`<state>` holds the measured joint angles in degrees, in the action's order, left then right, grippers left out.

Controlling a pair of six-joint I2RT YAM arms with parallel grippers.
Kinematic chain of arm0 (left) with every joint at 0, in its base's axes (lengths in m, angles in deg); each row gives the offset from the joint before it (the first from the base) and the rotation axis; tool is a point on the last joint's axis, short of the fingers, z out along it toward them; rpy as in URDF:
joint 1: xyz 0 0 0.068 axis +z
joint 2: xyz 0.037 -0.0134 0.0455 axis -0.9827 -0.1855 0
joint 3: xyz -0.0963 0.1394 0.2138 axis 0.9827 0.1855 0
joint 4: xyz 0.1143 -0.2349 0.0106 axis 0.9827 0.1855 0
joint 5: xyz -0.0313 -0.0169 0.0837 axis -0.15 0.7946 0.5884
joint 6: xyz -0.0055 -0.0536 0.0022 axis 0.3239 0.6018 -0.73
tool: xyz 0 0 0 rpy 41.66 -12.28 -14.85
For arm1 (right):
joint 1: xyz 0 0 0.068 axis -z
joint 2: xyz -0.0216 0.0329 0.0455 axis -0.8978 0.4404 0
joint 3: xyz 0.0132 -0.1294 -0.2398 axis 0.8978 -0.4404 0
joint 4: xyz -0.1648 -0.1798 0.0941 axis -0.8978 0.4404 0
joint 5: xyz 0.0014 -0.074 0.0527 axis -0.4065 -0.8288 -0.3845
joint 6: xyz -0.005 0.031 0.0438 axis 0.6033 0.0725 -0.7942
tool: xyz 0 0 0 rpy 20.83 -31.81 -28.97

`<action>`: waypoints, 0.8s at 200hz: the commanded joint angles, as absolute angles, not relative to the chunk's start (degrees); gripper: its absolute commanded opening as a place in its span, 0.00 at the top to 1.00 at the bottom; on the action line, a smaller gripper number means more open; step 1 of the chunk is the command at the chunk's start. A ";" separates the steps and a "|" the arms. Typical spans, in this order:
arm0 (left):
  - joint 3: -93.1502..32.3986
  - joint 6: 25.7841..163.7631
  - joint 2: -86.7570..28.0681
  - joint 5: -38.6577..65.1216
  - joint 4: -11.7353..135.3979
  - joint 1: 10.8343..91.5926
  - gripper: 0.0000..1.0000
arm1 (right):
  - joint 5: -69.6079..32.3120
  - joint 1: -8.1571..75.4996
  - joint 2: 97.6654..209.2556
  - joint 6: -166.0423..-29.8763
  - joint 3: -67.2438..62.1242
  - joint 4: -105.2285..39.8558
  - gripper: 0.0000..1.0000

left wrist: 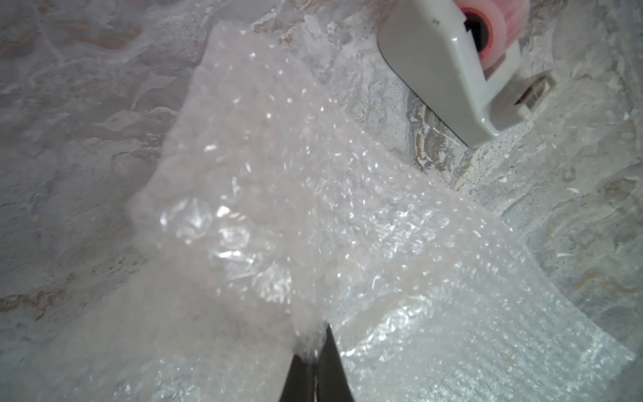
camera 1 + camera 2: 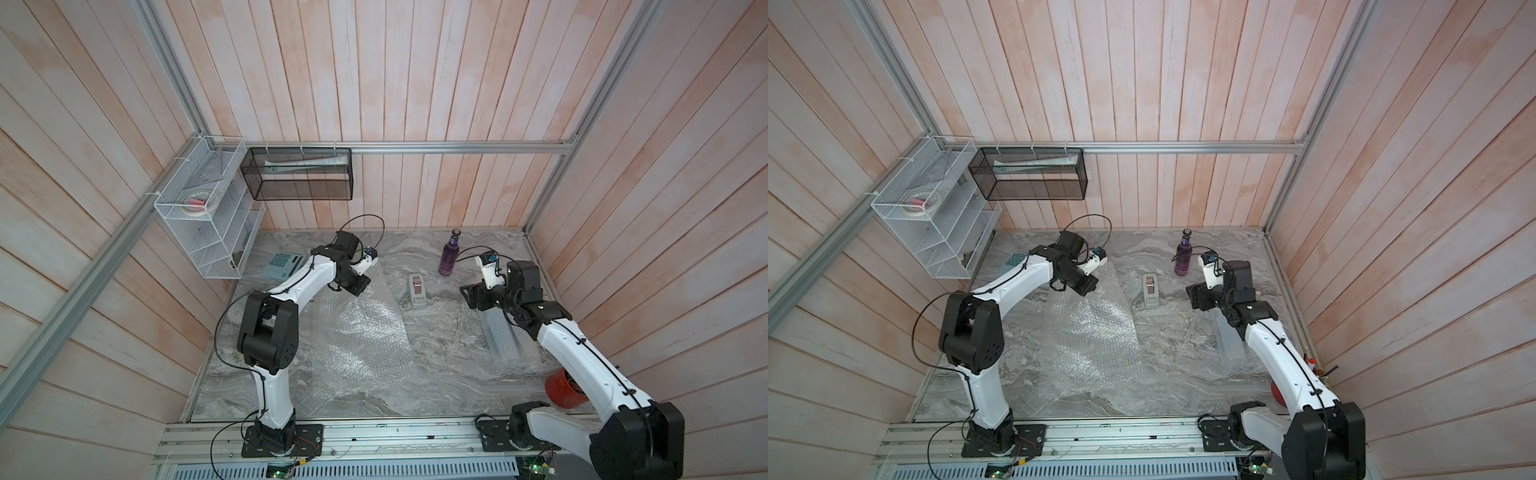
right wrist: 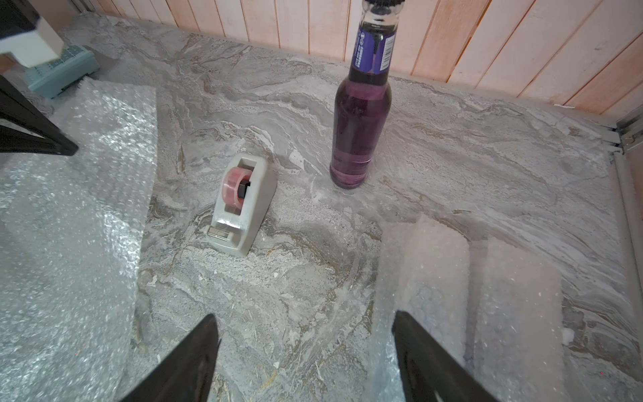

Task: Wrap wine bottles in bubble wrap
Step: Adjust the bubble wrap at the center of the board.

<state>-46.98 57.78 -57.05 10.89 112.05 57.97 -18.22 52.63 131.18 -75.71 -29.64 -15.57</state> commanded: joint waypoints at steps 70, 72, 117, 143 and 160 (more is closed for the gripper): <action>-48.82 63.31 -62.72 6.41 107.33 53.92 0.60 | -14.87 54.03 133.10 -77.03 -32.12 -33.39 0.17; -48.89 63.42 -62.66 6.46 107.33 53.92 0.59 | -14.66 54.21 133.36 -77.01 -32.07 -34.06 0.17; -48.44 68.93 -55.12 6.32 104.39 54.97 0.31 | -8.61 57.19 144.31 -76.14 -26.97 -49.15 0.16; -42.02 76.11 -47.00 -0.79 97.14 58.67 0.17 | -7.34 57.89 152.95 -73.90 -21.55 -51.86 0.16; -37.62 78.77 -42.71 -3.70 93.70 60.35 0.15 | -7.65 58.57 158.00 -73.07 -18.15 -52.20 0.16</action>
<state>-42.13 72.28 -48.70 2.43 100.93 57.84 -9.50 57.55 153.02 -75.17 -22.60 -47.42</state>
